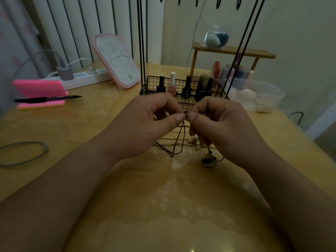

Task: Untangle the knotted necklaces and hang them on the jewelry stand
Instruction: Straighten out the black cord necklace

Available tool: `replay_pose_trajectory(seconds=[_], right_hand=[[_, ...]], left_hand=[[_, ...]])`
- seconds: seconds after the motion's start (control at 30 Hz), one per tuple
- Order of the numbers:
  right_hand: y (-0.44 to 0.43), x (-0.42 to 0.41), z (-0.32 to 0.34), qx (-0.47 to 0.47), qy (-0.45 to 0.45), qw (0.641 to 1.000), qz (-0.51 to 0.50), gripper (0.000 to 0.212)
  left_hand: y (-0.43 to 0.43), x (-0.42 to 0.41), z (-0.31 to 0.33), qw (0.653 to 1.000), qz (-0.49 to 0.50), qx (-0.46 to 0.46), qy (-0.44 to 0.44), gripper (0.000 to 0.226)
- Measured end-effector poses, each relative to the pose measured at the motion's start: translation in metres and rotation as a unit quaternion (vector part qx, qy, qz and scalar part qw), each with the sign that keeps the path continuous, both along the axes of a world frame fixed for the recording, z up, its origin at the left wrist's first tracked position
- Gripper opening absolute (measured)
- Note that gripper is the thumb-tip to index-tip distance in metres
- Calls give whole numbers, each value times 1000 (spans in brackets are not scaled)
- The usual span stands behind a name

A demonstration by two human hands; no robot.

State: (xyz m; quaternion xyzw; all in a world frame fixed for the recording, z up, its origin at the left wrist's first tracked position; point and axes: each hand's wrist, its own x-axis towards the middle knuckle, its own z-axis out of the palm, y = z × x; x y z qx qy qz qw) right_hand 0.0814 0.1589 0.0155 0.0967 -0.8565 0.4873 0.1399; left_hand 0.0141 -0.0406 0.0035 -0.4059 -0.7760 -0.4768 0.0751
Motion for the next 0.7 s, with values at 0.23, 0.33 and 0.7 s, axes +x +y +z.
replay_pose_trajectory(seconds=[0.23,0.33,0.7], right_hand=[[1,0,-1,-4,-14,1000,12,8],[1,-1,0,-6,-23,999,25,7],[-1,-2,-5,55,17,998,-9,4]], left_hand=[[-1,-1,-1,1000,-10,-10,-1,3],[-2,-1,-1,1000,-17,-8,-11,5],[-1,-2,-3,999,23,-23,25,6]])
